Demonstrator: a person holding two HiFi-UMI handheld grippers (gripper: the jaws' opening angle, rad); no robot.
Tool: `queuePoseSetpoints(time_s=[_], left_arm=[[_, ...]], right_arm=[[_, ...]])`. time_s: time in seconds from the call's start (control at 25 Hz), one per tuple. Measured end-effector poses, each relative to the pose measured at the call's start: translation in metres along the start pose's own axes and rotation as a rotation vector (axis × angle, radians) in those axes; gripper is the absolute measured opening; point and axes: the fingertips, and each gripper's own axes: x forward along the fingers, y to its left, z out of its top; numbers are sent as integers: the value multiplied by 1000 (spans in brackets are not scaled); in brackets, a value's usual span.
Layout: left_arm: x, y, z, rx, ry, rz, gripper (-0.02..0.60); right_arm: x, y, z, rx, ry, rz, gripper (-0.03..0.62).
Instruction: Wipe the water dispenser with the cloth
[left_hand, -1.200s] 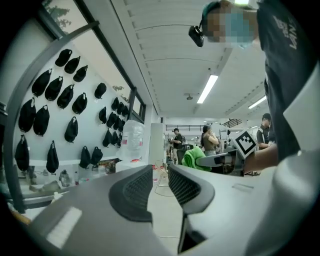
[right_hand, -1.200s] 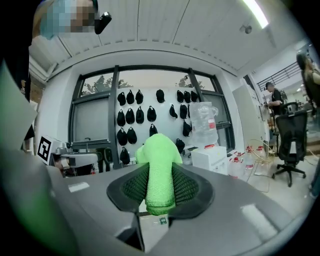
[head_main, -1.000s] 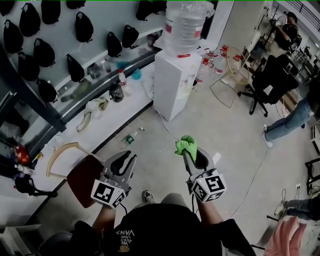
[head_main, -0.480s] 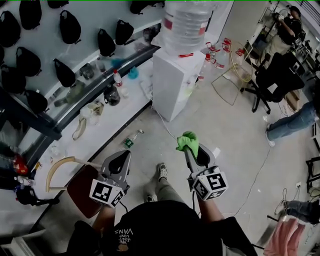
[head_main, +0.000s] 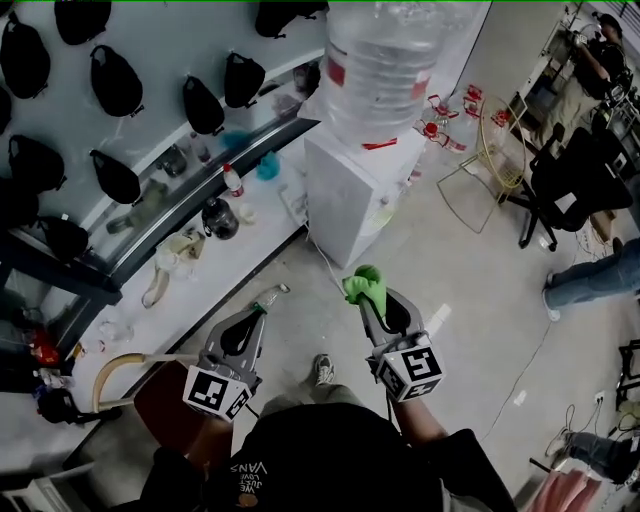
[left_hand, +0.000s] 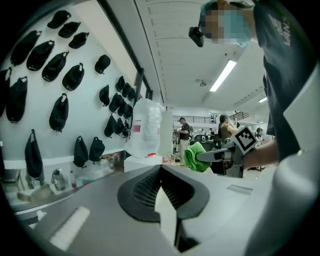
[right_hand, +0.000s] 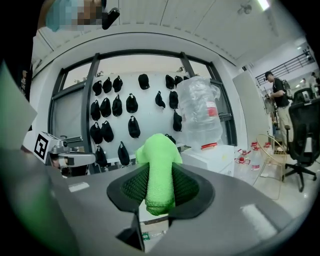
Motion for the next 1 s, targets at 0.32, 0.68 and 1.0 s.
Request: queuePoseSetpoints(time_s=[0.32,0.68,1.0], left_arm=[[60,28,-9,-15,36,20,2],[101,74,-34,-13,104,-117,2],[142,162,-63,-1,130,-247,2]], right_arm=[[61,-41,-10,7,43,-14,114],[121,-53,-28,20,68,-144,114],[212,-39,-57,45,82,-258,114]])
